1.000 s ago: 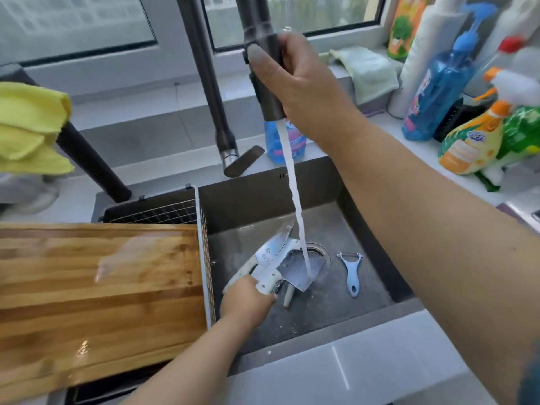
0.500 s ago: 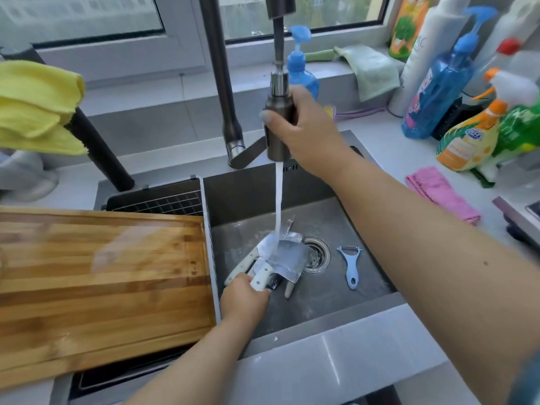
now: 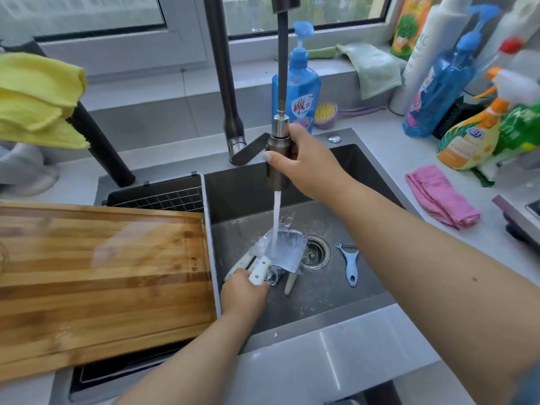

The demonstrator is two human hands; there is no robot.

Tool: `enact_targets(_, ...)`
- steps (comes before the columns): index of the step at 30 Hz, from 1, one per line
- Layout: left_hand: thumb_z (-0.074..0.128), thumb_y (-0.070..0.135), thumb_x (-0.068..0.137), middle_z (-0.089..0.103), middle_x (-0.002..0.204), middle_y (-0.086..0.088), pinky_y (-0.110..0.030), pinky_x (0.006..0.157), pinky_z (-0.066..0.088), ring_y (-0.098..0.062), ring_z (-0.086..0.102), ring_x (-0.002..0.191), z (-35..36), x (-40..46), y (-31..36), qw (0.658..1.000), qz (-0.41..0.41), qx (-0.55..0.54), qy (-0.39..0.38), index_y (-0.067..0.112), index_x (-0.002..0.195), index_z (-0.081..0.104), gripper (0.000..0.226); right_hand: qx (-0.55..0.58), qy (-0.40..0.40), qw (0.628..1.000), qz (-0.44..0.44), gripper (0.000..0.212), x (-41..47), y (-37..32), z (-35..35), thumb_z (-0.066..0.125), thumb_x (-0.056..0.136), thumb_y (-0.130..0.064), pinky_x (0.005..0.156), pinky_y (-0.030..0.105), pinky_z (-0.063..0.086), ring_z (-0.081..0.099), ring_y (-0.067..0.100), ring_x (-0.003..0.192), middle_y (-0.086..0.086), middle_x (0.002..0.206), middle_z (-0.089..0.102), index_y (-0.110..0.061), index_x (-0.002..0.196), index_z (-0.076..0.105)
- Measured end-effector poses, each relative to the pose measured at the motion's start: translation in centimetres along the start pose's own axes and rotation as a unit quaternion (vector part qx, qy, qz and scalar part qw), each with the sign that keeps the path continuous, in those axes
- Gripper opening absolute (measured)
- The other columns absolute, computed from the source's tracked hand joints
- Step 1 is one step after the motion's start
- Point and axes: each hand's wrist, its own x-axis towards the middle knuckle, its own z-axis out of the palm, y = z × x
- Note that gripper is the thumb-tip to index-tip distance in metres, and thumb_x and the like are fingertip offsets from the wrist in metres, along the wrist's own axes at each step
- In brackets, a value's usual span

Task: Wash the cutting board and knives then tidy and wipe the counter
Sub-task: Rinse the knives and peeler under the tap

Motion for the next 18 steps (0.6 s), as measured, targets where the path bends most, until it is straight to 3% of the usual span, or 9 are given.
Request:
enact_targets(2,0.07,0.031,0.081,0.066,0.105,-0.008,-0.024,0.063,0.036,-0.02,0.056,0.083,-0.1,-0.1,0.1,1.0,0.003,0.001,0.0,0.013,0.109,0.06,0.035,-0.005,-0.003,1.0,-0.001,0.029,-0.1,0.2,-0.2,0.061,0.091,-0.04,0.072,0.014,0.046,0.057,0.005,0.086,-0.011,0.096,0.055,-0.026,0.108,0.043)
enact_targets(6,0.071,0.032,0.081,0.068,0.101,-0.007,-0.025,0.057,0.04,-0.022,0.062,0.083,0.1,0.0,-0.1,1.0,0.007,-0.005,-0.004,0.014,0.106,0.06,0.033,-0.019,0.007,1.0,-0.001,0.029,0.1,0.6,-0.2,0.062,0.09,-0.041,0.083,0.026,0.053,0.059,0.011,0.094,-0.008,0.102,0.058,-0.028,0.107,0.043)
enact_targets(12,0.071,0.034,0.081,0.068,0.101,-0.007,-0.025,0.058,0.039,-0.022,0.062,0.084,0.3,0.4,-0.3,1.0,0.007,-0.014,0.0,0.013,0.108,0.061,0.036,-0.015,0.004,1.0,0.001,0.03,0.4,0.5,0.2,0.063,0.089,-0.04,0.082,0.024,0.051,0.059,0.009,0.092,-0.009,0.1,0.058,-0.026,0.108,0.044)
enact_targets(18,0.07,0.034,0.079,0.063,0.075,-0.003,-0.025,0.054,0.035,-0.023,0.058,0.073,0.6,1.0,-0.9,0.999,0.0,-0.033,-0.03,0.013,0.085,0.064,0.023,-0.052,0.008,0.999,0.011,0.035,0.7,1.4,-0.9,0.063,0.089,-0.04,0.088,0.031,0.051,0.059,0.014,0.098,-0.006,0.107,0.06,-0.023,0.115,0.048)
